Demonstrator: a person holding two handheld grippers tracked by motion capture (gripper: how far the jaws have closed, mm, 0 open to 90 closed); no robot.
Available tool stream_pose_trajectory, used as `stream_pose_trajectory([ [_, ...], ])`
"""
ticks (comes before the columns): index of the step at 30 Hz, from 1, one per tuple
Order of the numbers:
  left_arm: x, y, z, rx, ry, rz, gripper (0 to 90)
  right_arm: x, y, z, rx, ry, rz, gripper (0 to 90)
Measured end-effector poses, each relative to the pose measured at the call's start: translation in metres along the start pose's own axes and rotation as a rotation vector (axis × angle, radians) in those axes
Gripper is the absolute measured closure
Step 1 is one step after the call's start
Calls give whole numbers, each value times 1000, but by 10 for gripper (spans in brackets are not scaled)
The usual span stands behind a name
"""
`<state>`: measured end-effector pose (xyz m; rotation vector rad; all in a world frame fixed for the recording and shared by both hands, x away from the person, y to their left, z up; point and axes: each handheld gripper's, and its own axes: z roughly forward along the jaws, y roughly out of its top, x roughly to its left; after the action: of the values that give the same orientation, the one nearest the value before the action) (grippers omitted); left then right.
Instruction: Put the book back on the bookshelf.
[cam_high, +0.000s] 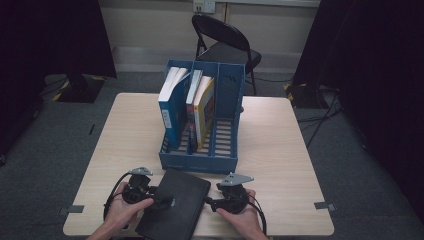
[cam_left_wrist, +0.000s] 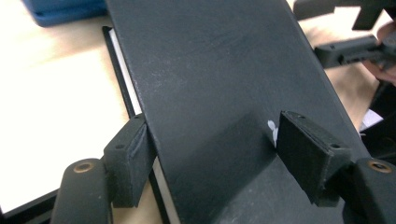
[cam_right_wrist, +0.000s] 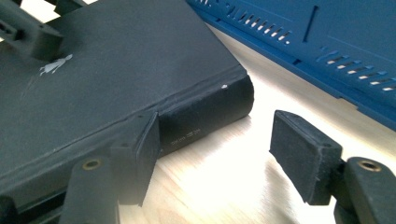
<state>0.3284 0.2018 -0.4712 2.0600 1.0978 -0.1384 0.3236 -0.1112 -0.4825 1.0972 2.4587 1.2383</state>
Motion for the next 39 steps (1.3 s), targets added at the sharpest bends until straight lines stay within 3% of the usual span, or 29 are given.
stream_pose_trajectory([
  [4, -12, -1, 6, 30, -41, 36, 303, -10, -1, -10, -6, -14, 33, 338],
  [8, -15, 0, 10, 42, -82, 43, 337, -18, -2, -17, -9, -39, 50, 338],
  [14, -12, 4, 12, 36, -85, 35, 356, -20, -4, -20, -12, -52, 54, 357],
  [16, -12, 6, 13, 23, -71, 25, 357, -21, -4, -20, -12, -49, 56, 358],
  [18, -12, 9, 15, 19, -51, -10, 363, -21, -3, -20, -12, -48, 55, 357],
  [20, -13, 12, 17, 19, -37, -8, 356, -21, -3, -20, -11, -47, 52, 357],
  [24, -10, 15, 23, 3, -12, 5, 244, -21, -3, -20, -9, -47, 47, 354],
  [25, -10, 16, 25, 2, -38, 34, 265, -21, -3, -20, -10, -49, 45, 355],
  [33, -3, 13, 25, -21, -77, 30, 264, -21, -3, -20, -9, -52, 39, 340],
  [34, -5, 11, 26, -30, -73, 63, 237, -21, -3, -20, -10, -55, 34, 338],
  [37, -6, 11, 26, -27, -61, 65, 231, -21, -3, -19, -9, -57, 35, 322],
  [38, -5, 13, 26, -5, -70, 33, 235, -21, -3, -19, -9, -57, 36, 319],
  [39, -5, 13, 26, -5, -70, 33, 238, -21, -3, -19, -9, -57, 36, 319],
])
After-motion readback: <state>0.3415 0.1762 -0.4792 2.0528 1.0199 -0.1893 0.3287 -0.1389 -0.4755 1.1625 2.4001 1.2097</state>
